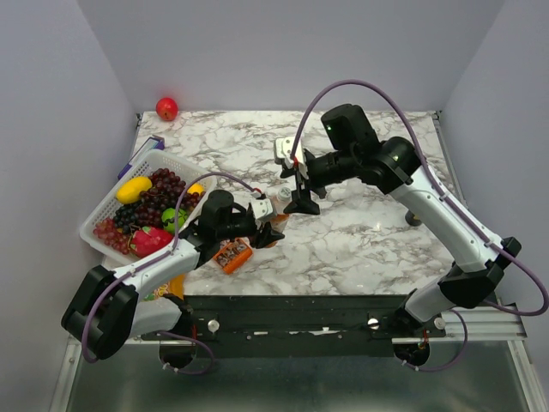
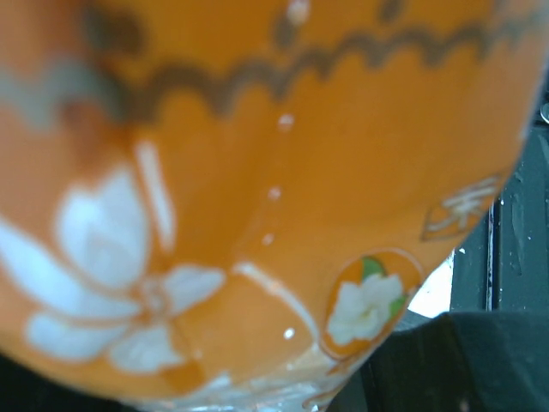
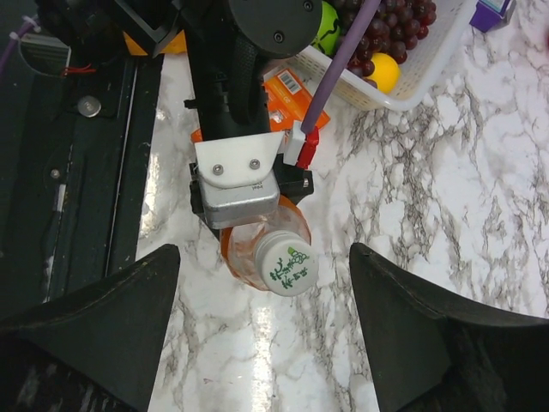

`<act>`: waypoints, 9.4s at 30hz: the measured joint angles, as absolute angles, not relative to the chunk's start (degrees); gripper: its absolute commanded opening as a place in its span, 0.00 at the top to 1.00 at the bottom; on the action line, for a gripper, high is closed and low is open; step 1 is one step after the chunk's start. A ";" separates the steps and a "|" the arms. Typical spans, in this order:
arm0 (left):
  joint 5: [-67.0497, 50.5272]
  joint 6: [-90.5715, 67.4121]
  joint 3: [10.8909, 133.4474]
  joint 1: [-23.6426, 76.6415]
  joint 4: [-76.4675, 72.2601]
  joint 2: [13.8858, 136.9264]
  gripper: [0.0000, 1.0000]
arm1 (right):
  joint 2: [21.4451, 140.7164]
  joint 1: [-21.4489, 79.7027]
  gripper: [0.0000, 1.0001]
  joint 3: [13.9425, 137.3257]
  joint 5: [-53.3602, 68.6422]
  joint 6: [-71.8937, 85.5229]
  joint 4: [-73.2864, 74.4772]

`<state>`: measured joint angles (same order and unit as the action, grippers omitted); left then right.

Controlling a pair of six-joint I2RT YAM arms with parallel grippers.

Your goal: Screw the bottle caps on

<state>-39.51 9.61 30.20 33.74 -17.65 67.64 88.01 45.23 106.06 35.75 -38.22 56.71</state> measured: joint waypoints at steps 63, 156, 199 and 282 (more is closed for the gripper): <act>-42.09 4.82 30.44 29.69 -18.46 67.18 1.00 | 89.67 42.17 0.00 115.13 24.25 -45.30 62.19; -47.81 0.21 35.73 25.76 -15.55 69.14 1.00 | 86.43 49.89 0.00 96.16 23.09 -55.16 46.76; -51.35 24.91 37.30 24.77 2.98 65.82 1.00 | 89.71 44.16 0.25 109.12 32.51 -59.94 72.82; -37.12 7.27 31.03 29.45 -18.28 65.04 0.47 | 96.14 41.93 0.89 113.36 30.61 -27.40 61.54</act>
<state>-37.12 7.27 31.03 29.45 -18.28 65.04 96.14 41.93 113.36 30.61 -27.40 61.54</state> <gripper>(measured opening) 0.476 0.387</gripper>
